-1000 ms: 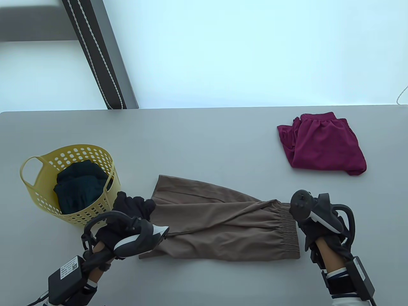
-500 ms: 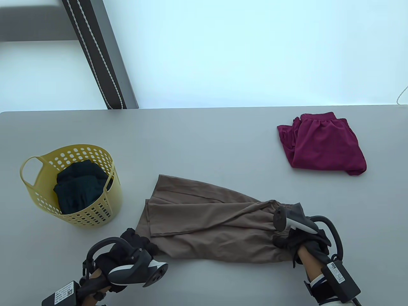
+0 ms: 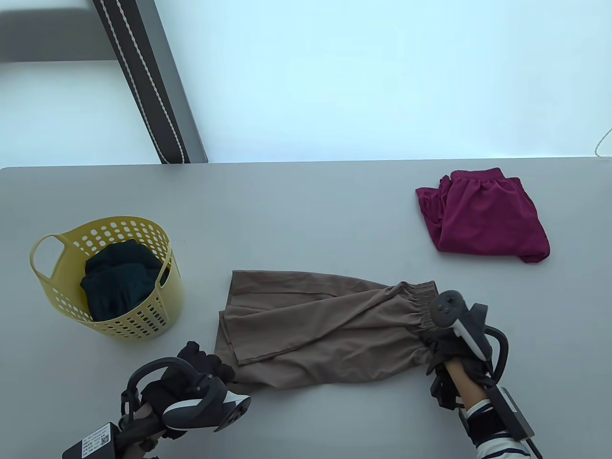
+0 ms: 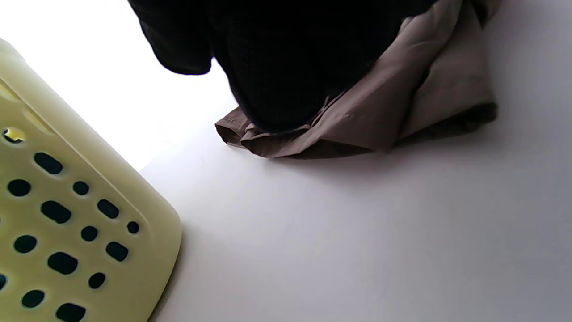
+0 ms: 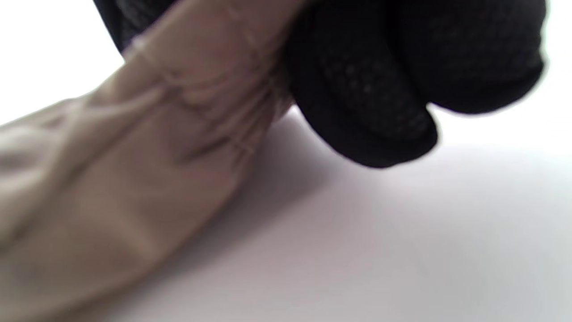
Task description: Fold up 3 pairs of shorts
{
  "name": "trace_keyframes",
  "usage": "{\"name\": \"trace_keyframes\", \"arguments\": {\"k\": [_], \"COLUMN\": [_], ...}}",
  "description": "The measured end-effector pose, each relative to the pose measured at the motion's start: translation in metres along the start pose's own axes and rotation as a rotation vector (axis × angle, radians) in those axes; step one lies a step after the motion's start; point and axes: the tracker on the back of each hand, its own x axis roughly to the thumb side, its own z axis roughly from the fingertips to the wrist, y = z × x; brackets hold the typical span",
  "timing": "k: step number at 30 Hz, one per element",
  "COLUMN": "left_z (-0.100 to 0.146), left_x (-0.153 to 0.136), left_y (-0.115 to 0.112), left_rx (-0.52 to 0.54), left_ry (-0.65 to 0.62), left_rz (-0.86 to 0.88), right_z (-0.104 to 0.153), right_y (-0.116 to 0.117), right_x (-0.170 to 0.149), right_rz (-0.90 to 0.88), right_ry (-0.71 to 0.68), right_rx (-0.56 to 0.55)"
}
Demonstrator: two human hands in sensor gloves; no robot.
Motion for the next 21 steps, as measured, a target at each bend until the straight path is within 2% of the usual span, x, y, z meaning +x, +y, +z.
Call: {"name": "trace_keyframes", "arguments": {"k": [2,3,4,8,10,12,14,15,17,19,20,21], "left_z": [0.001,0.002,0.002,0.002,0.003,0.003,0.004,0.004,0.004,0.004,0.004,0.004], "left_x": [0.000,0.000,0.001,0.003,0.005,0.004,0.001,0.001,0.000,0.000,0.000,0.000], "left_y": [0.002,0.003,0.004,0.006,0.005,0.005,0.004,0.003,0.001,-0.001,-0.001,-0.001], "left_rx": [0.015,0.019,0.023,0.033,0.024,0.016,0.014,0.012,0.002,-0.011,-0.014,-0.017], "left_ry": [0.001,0.000,0.000,-0.013,-0.024,-0.022,-0.006,-0.003,-0.005,-0.012,-0.013,-0.015], "left_rz": [-0.003,-0.006,-0.010,-0.016,-0.017,-0.021,-0.026,-0.027,-0.026,-0.024,-0.024,-0.024], "right_z": [0.009,0.012,0.018,0.040,0.051,0.060,0.075,0.079,0.086,0.093,0.096,0.099], "right_y": [-0.033,-0.039,-0.056,-0.097,-0.103,-0.099,-0.075,-0.062,-0.024,0.048,0.073,0.106], "right_x": [0.002,0.003,0.008,0.049,0.088,0.115,0.163,0.177,0.203,0.224,0.226,0.225], "right_rz": [-0.041,-0.042,-0.030,0.073,0.144,0.174,0.222,0.234,0.246,0.262,0.272,0.282], "right_ry": [-0.028,-0.034,-0.046,-0.130,-0.216,-0.279,-0.416,-0.469,-0.582,-0.745,-0.771,-0.785], "right_rx": [-0.139,-0.170,-0.257,-0.475,-0.524,-0.541,-0.521,-0.481,-0.314,0.164,0.360,0.611]}}
